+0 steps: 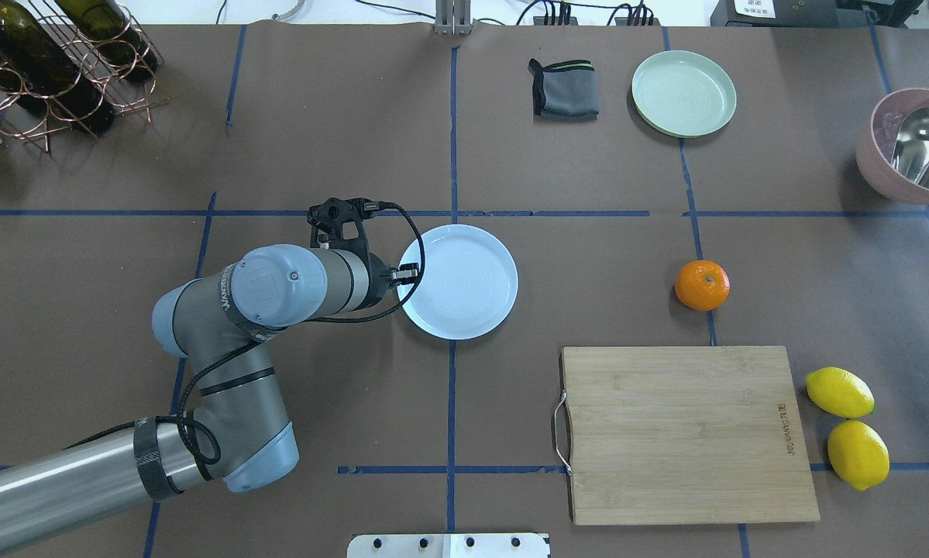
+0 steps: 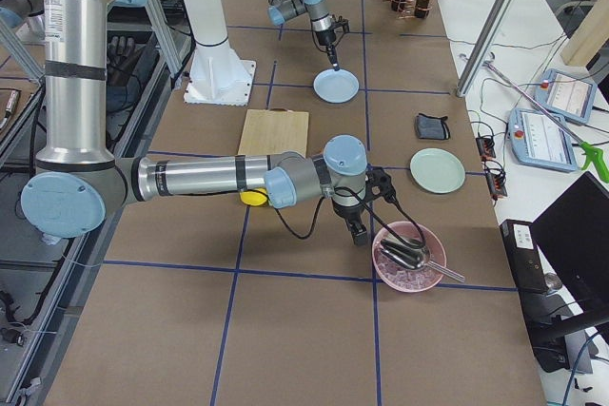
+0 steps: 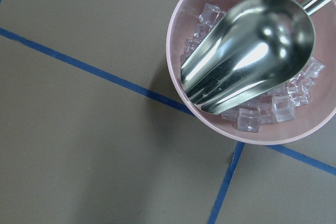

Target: Pick orange to plate

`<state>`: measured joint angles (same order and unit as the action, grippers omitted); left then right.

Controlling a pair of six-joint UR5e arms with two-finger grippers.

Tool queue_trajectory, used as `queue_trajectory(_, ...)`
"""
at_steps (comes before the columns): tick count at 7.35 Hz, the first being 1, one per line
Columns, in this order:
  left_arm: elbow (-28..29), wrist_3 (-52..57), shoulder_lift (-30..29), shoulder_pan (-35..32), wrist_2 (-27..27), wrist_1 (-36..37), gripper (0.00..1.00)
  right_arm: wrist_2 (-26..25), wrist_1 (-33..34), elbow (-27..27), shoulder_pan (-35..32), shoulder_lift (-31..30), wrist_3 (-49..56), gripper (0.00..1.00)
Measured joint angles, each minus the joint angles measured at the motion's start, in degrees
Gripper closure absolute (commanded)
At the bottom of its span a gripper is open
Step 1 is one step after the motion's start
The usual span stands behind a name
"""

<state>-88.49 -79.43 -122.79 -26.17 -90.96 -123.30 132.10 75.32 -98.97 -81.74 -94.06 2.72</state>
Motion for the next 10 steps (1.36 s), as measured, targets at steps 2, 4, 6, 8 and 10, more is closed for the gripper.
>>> queue_trajectory(2,-1.2,3.3,0.5,-0.3,-0.2,0.2,0.00,0.0,0.0,0.0,0.0,0.1,0.0,0.00)
queue_trajectory(4,-6.3,12.2,3.7,-3.1,-2.1,2.7,0.00,-0.1,0.0,0.0,0.0,0.1,-0.1,0.00)
queue_trajectory(6,-13.0,26.6,8.8,-11.0,-9.0,9.0,0.00,0.0,0.0,-0.1,0.0,0.1,-0.1,0.00)
queue_trajectory(8,-16.3,43.5,15.2,-22.0,-19.0,11.1,0.00,0.0,0.0,-0.2,0.0,0.1,-0.2,0.00)
queue_trajectory(10,-16.8,57.3,22.4,-32.6,-27.8,11.3,0.00,0.0,0.0,-0.2,0.0,0.1,-0.2,0.00)
